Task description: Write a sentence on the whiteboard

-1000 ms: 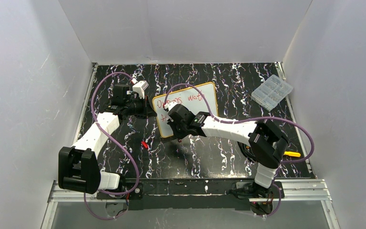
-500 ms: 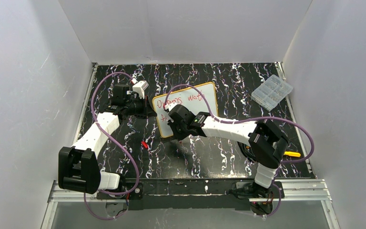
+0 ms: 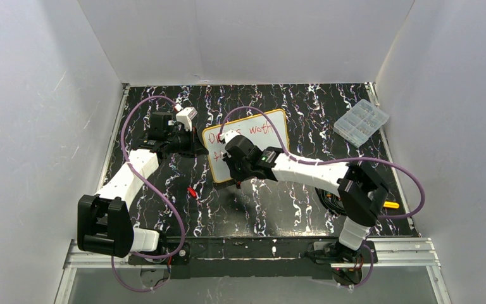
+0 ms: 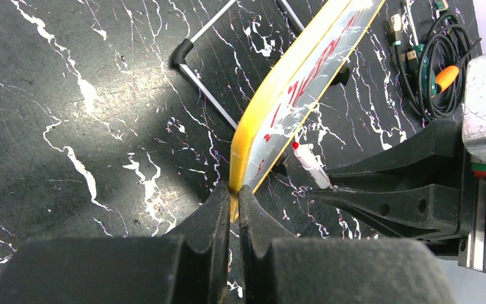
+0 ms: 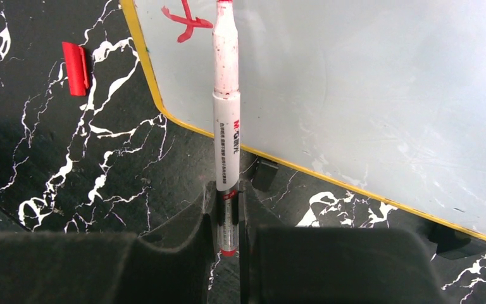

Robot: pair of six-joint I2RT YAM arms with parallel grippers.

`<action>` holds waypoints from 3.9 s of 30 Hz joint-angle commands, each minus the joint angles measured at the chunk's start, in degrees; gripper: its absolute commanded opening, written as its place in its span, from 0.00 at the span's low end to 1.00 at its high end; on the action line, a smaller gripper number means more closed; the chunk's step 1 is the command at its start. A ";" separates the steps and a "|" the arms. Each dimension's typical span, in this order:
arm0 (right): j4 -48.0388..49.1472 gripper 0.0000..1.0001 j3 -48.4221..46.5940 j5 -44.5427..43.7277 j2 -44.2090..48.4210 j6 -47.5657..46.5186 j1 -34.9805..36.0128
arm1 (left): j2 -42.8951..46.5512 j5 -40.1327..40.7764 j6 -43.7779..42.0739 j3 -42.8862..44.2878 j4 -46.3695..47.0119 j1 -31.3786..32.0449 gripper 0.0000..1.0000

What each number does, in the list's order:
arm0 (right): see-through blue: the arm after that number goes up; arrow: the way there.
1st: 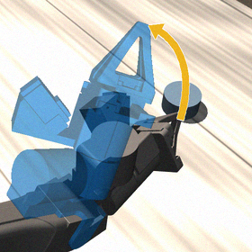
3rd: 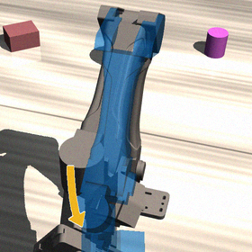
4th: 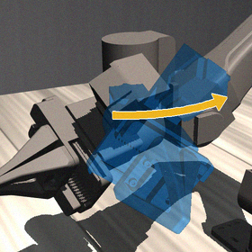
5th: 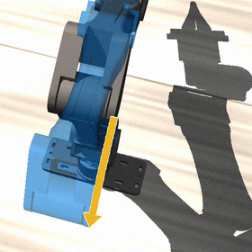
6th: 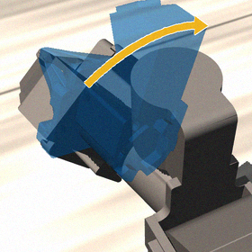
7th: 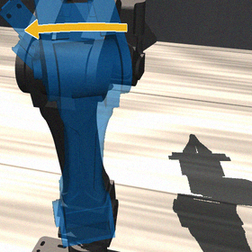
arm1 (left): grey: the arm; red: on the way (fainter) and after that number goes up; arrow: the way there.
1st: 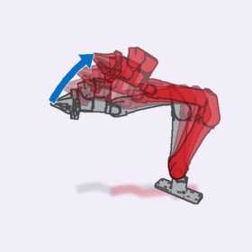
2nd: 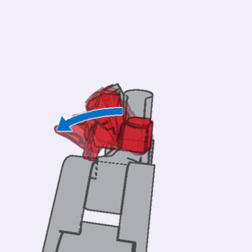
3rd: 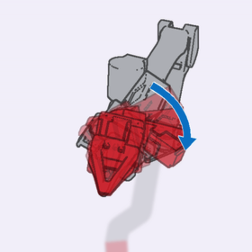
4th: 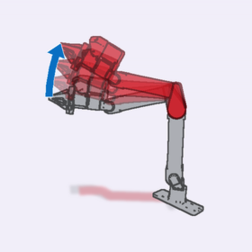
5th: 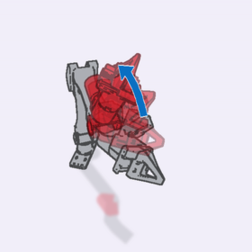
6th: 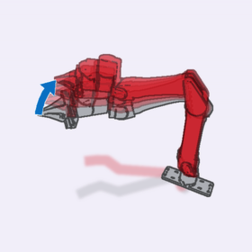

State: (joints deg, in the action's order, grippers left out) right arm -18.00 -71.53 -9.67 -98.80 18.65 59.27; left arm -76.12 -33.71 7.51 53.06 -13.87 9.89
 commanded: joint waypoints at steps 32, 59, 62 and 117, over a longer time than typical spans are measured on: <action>0.59 0.01 2.00 -1.24 0.80 0.42 -0.29 | 3.33 -1.39 -0.28 0.01 -0.28 0.21 0.00; -1.29 0.01 -2.98 -3.51 -2.73 -1.13 -0.72 | 3.16 -1.37 -0.30 0.02 -0.24 0.22 0.00; -1.38 0.01 -2.93 -2.03 -3.26 -1.34 -0.71 | 3.17 -1.45 -0.30 -0.02 -0.22 0.22 0.00; -3.46 0.01 0.76 2.81 -4.38 0.33 2.17 | 3.35 -1.46 -0.21 0.02 -0.28 0.22 0.00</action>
State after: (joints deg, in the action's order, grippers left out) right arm -23.18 -69.49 -7.88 -102.54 18.33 60.84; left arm -76.05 -33.54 7.51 53.01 -13.85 9.89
